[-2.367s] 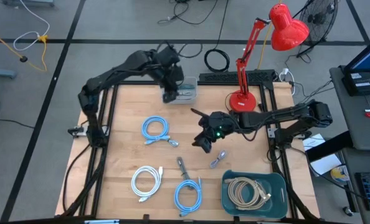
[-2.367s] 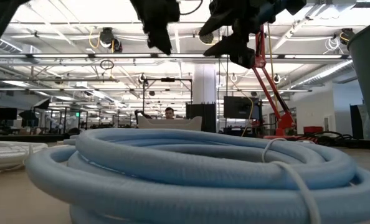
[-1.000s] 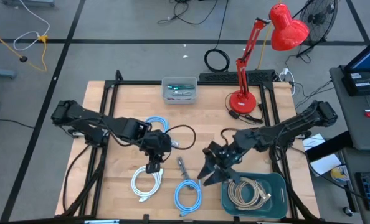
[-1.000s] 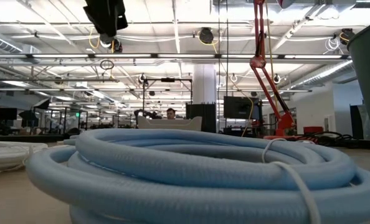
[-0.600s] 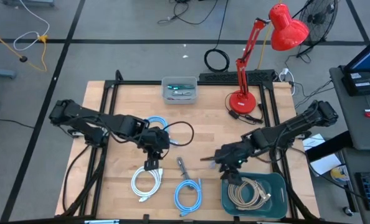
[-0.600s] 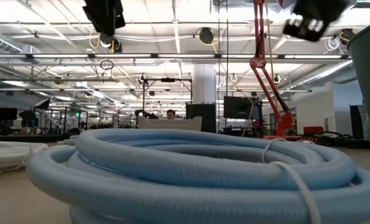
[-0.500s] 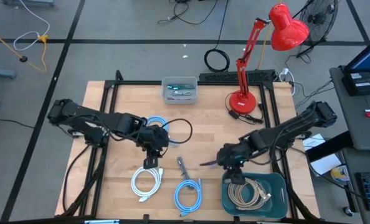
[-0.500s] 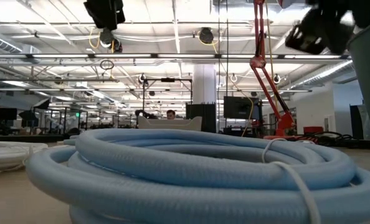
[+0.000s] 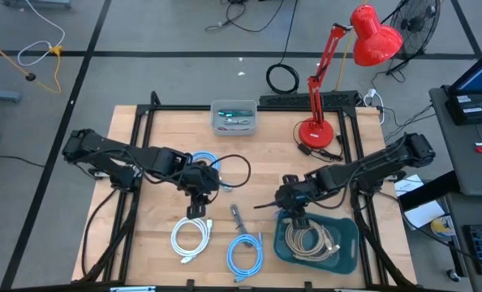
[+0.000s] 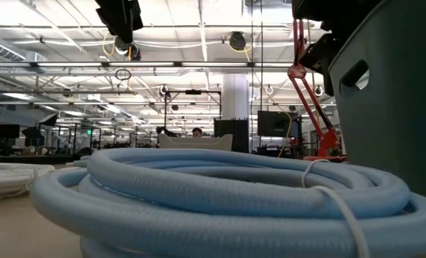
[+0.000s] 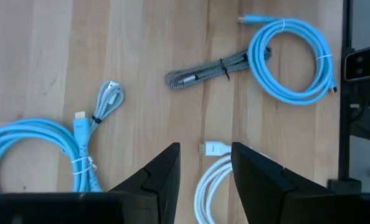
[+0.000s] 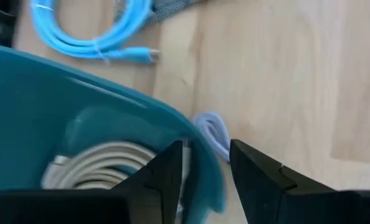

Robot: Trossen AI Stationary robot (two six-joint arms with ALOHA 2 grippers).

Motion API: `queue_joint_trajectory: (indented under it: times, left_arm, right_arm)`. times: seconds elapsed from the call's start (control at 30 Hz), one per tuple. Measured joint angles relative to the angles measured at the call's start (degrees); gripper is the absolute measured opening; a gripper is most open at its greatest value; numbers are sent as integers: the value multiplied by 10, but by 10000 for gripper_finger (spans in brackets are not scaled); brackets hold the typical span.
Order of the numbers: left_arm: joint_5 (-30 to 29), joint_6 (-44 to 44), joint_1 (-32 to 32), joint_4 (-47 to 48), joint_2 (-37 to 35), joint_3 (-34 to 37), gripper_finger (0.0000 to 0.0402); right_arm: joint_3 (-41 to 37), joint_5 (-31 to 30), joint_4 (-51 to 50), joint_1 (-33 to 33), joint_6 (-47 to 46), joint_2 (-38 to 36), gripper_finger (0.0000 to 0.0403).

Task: Pick & Place USB Port
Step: Adjust the blue bin

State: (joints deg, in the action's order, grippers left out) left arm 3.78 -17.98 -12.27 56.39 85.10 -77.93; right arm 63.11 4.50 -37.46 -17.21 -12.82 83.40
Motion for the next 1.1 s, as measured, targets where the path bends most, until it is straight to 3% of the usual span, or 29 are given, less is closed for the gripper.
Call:
queue_joint_trajectory:
  times: [0.27,0.53,0.77,1.1]
  left_arm:
    - [-31,12,0,18,0,0,145]
    - [-49,25,3,21,0,0,145]
    - [-51,33,7,21,0,0,145]
    - [-51,39,20,20,0,0,145]
  right_arm:
    - [0,0,-19,-15,-57,0,99]
    - [0,1,-25,-66,-124,0,8]
    - [0,-14,-25,-113,-180,0,6]
    - [1,-22,-59,-125,-144,-1,2]
